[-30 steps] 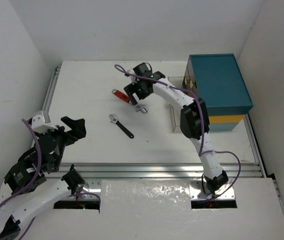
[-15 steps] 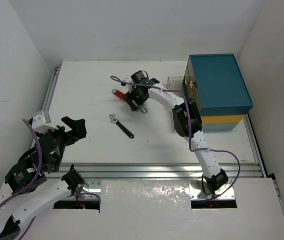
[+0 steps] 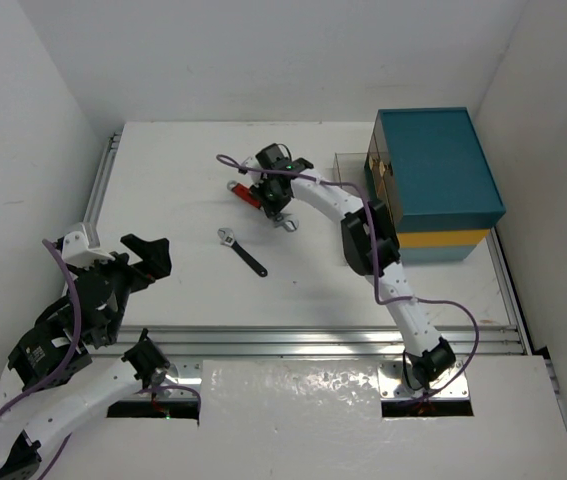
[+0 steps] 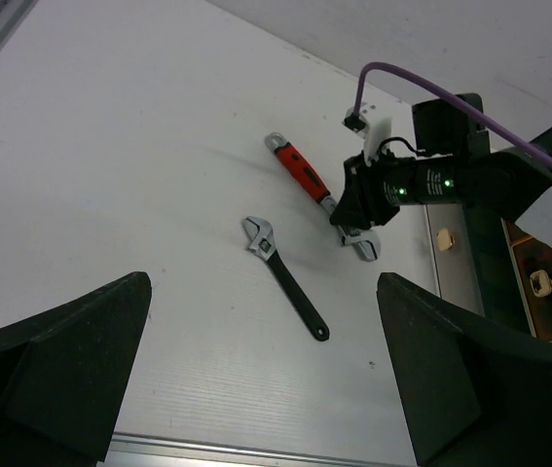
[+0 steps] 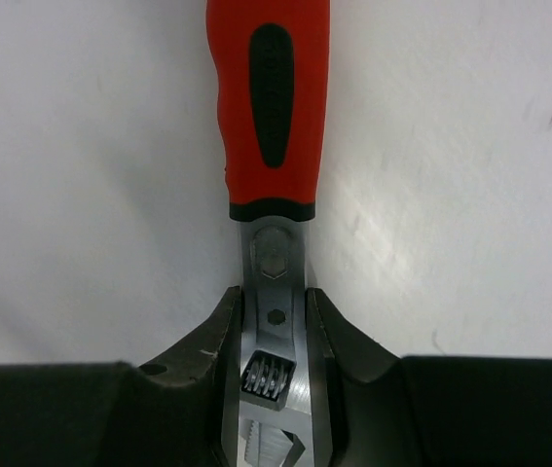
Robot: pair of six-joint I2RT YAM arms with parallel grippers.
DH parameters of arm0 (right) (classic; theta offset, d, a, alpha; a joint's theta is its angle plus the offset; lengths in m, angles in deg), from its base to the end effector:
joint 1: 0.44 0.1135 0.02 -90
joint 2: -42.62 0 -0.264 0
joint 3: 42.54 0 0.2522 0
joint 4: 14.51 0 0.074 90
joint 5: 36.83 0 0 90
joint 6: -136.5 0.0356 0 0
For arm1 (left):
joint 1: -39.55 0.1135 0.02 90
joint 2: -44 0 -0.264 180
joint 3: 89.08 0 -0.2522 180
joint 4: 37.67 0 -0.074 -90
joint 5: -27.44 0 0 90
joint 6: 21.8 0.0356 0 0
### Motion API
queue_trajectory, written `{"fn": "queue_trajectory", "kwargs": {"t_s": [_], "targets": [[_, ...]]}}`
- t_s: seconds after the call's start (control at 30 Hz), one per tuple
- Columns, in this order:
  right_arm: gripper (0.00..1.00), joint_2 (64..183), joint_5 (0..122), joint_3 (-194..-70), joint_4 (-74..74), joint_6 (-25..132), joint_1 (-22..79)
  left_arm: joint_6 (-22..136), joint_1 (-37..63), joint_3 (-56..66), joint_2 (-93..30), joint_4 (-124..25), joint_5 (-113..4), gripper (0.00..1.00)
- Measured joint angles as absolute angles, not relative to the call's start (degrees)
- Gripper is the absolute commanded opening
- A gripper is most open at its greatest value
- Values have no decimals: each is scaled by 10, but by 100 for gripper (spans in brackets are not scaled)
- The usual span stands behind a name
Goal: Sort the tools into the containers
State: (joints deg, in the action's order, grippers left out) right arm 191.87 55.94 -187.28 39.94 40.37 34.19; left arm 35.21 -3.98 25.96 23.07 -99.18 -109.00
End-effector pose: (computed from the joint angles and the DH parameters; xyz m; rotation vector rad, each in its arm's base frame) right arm 0.4555 0.3167 0.1348 -0.9281 2.4479 0.2403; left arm 0.0531 -0.0149 0.3535 -0.3769 1.7434 -0.1996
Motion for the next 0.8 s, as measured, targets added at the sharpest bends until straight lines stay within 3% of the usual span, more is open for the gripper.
{"fn": "queue_trajectory", "kwargs": {"t_s": [0.2, 0.27, 0.3, 0.33, 0.57, 0.7, 0.8], "targets": [[21, 1765, 546, -1611, 385, 462, 329, 352, -40, 260, 230, -992, -1090, 100], [28, 1727, 539, -1551, 402, 480, 327, 352, -40, 260, 230, -992, -1090, 100], [36, 1712, 534, -1527, 414, 490, 326, 352, -40, 260, 230, -992, -1090, 100], [41, 1705, 531, -1516, 425, 498, 326, 352, -40, 260, 230, -992, -1090, 100], [46, 1710, 512, -1521, 463, 521, 326, 352, -40, 260, 231, -992, -1090, 100], [32, 1711, 510, -1521, 465, 532, 326, 352, -40, 260, 238, -992, -1090, 100], [15, 1707, 504, -1511, 458, 540, 328, 352, -40, 260, 242, -992, -1090, 100]]}}
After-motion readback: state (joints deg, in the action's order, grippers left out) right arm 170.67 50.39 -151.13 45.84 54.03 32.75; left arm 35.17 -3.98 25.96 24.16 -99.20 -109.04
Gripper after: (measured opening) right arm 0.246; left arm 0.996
